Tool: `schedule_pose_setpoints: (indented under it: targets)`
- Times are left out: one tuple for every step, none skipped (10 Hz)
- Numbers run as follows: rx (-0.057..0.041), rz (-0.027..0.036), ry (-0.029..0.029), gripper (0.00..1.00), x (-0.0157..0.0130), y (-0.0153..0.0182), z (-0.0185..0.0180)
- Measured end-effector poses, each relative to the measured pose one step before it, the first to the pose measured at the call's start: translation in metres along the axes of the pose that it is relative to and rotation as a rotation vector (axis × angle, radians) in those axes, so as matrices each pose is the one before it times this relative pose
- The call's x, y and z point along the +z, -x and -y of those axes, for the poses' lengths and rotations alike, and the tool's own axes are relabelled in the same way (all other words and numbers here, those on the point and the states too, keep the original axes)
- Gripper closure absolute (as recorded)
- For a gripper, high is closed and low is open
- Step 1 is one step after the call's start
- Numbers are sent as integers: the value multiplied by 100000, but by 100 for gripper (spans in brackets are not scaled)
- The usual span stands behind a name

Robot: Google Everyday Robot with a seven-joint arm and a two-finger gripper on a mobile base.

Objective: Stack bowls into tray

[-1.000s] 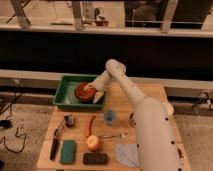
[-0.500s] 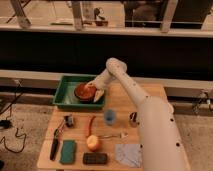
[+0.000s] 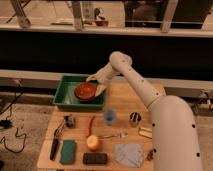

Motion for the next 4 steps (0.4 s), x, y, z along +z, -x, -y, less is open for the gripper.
schedule_pose_setpoints:
  targets:
    - [174, -621, -1767, 33, -754, 99, 100]
    - [-43, 48, 110, 33, 85, 27, -15]
    - [-181, 77, 27, 33, 52, 114, 92]
    - [-113, 134, 155, 33, 143, 81, 26]
